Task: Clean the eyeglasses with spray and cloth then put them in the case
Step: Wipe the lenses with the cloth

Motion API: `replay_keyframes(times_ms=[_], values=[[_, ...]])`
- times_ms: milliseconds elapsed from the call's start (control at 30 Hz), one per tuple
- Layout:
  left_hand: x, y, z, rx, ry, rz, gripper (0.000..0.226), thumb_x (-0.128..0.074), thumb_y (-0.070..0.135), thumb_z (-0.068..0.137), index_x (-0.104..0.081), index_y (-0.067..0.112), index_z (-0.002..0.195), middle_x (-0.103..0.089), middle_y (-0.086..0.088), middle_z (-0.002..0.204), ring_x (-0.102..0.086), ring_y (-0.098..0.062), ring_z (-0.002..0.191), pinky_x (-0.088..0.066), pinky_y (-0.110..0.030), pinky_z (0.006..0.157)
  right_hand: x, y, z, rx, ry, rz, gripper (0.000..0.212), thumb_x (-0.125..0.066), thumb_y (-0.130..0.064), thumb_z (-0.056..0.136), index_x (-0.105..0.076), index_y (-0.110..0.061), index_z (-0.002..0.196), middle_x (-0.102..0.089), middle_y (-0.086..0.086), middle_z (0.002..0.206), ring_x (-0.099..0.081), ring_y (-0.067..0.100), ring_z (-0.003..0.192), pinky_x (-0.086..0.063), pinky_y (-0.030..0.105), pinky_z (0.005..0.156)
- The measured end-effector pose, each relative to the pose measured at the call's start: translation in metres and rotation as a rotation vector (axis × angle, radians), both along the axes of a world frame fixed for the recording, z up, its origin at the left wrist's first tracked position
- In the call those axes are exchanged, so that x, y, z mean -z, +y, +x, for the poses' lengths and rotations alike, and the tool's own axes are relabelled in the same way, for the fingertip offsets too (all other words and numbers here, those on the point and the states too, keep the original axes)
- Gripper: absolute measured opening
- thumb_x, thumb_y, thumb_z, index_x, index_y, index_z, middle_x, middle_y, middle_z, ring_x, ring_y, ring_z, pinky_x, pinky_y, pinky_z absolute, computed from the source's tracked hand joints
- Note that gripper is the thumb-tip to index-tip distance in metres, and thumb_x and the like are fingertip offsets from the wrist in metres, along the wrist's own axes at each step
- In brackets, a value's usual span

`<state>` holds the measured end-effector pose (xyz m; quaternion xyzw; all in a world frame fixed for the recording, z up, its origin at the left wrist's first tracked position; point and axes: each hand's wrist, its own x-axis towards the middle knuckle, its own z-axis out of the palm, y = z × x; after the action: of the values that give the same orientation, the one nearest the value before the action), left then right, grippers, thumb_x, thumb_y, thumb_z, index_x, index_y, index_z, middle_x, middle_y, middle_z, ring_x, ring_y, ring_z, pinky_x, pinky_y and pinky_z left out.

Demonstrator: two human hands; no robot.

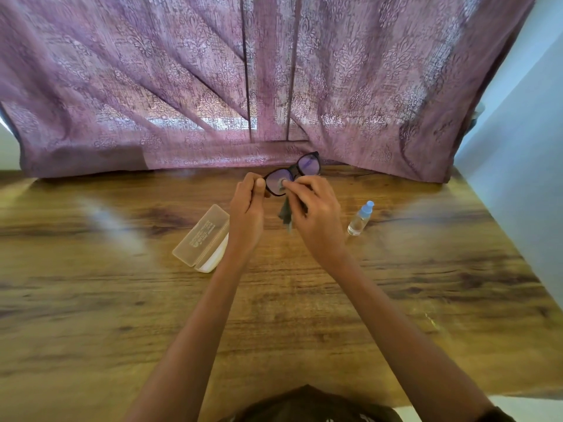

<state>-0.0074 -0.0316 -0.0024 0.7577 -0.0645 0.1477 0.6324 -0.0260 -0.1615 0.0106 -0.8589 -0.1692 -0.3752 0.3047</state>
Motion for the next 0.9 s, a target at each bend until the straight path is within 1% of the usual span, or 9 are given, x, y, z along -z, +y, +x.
replay_keyframes(times_ms=[100, 167, 333, 467, 600, 667, 767, 833, 900], values=[[-0.001, 0.002, 0.001, -0.01, -0.014, 0.005, 0.028, -0.036, 0.028, 0.105, -0.05, 0.016, 0.085, -0.051, 0.0, 0.081, -0.049, -0.025, 0.081, -0.044, -0.045, 0.077, -0.003, -0.003, 0.004, 0.036, 0.005, 0.042, 0.017, -0.067, 0.0, 0.089, -0.072, 0.005, 0.105, -0.064, 0.015, 0.093, -0.061, 0.026, 0.087, -0.05, 0.03, 0.08], [0.0, 0.002, 0.002, -0.004, -0.011, -0.004, 0.028, -0.035, 0.028, 0.105, -0.05, 0.016, 0.085, -0.051, 0.0, 0.08, -0.049, -0.028, 0.08, -0.043, -0.046, 0.077, -0.001, 0.001, 0.001, 0.01, -0.003, 0.021, 0.017, -0.066, -0.001, 0.089, -0.072, 0.004, 0.105, -0.064, 0.015, 0.094, -0.06, 0.025, 0.087, -0.048, 0.027, 0.081], [0.001, -0.001, -0.001, 0.015, 0.0, -0.001, 0.028, -0.037, 0.021, 0.105, -0.048, 0.028, 0.08, -0.048, 0.003, 0.077, -0.045, -0.015, 0.076, -0.039, -0.035, 0.072, 0.002, 0.01, -0.005, -0.062, -0.018, -0.062, 0.018, -0.061, -0.004, 0.093, -0.071, 0.003, 0.106, -0.065, 0.014, 0.096, -0.06, 0.024, 0.089, -0.046, 0.023, 0.085], [0.002, -0.003, -0.007, 0.033, -0.005, -0.011, 0.029, -0.037, 0.027, 0.104, -0.054, 0.035, 0.083, -0.057, 0.001, 0.083, -0.054, -0.026, 0.085, -0.045, -0.042, 0.079, -0.003, 0.004, 0.003, 0.014, 0.002, -0.011, 0.02, -0.063, -0.005, 0.093, -0.071, 0.003, 0.11, -0.064, 0.015, 0.097, -0.06, 0.026, 0.089, -0.044, 0.023, 0.084], [0.006, -0.003, -0.008, 0.03, 0.022, -0.028, 0.029, -0.036, 0.029, 0.105, -0.054, 0.014, 0.088, -0.056, -0.017, 0.087, -0.052, -0.035, 0.086, -0.045, -0.047, 0.079, 0.002, 0.0, -0.001, 0.04, -0.022, -0.04, 0.017, -0.067, -0.001, 0.089, -0.072, 0.004, 0.105, -0.065, 0.016, 0.094, -0.061, 0.027, 0.085, -0.049, 0.028, 0.08], [0.006, -0.003, -0.008, 0.043, 0.03, -0.033, 0.028, -0.037, 0.026, 0.105, -0.053, 0.015, 0.085, -0.053, -0.014, 0.082, -0.049, -0.029, 0.078, -0.042, -0.044, 0.073, 0.006, 0.002, -0.006, 0.003, -0.042, -0.1, 0.015, -0.068, 0.0, 0.089, -0.072, 0.004, 0.103, -0.065, 0.015, 0.093, -0.061, 0.027, 0.084, -0.05, 0.029, 0.08], [0.004, -0.003, -0.009, 0.066, 0.03, -0.035, 0.027, -0.037, 0.019, 0.105, -0.05, 0.025, 0.081, -0.048, 0.003, 0.074, -0.043, -0.012, 0.07, -0.037, -0.034, 0.066, 0.005, 0.006, -0.008, -0.032, -0.061, -0.163, 0.014, -0.066, -0.003, 0.092, -0.072, 0.002, 0.103, -0.065, 0.013, 0.093, -0.06, 0.025, 0.084, -0.051, 0.028, 0.078], [0.005, -0.001, -0.008, 0.077, 0.017, -0.04, 0.025, -0.038, 0.02, 0.105, -0.053, 0.022, 0.085, -0.053, -0.003, 0.079, -0.047, -0.014, 0.075, -0.04, -0.038, 0.069, 0.001, 0.006, -0.004, -0.027, -0.072, -0.167, 0.015, -0.065, -0.003, 0.092, -0.072, 0.002, 0.104, -0.066, 0.013, 0.096, -0.06, 0.025, 0.086, -0.051, 0.03, 0.079], [0.004, 0.001, -0.007, 0.086, 0.001, -0.039, 0.024, -0.038, 0.025, 0.104, -0.056, 0.026, 0.087, -0.056, -0.003, 0.083, -0.05, -0.016, 0.079, -0.041, -0.036, 0.073, -0.002, 0.004, 0.0, 0.003, -0.07, -0.152, 0.016, -0.065, -0.005, 0.092, -0.072, 0.002, 0.106, -0.066, 0.014, 0.098, -0.061, 0.027, 0.087, -0.052, 0.033, 0.08]])
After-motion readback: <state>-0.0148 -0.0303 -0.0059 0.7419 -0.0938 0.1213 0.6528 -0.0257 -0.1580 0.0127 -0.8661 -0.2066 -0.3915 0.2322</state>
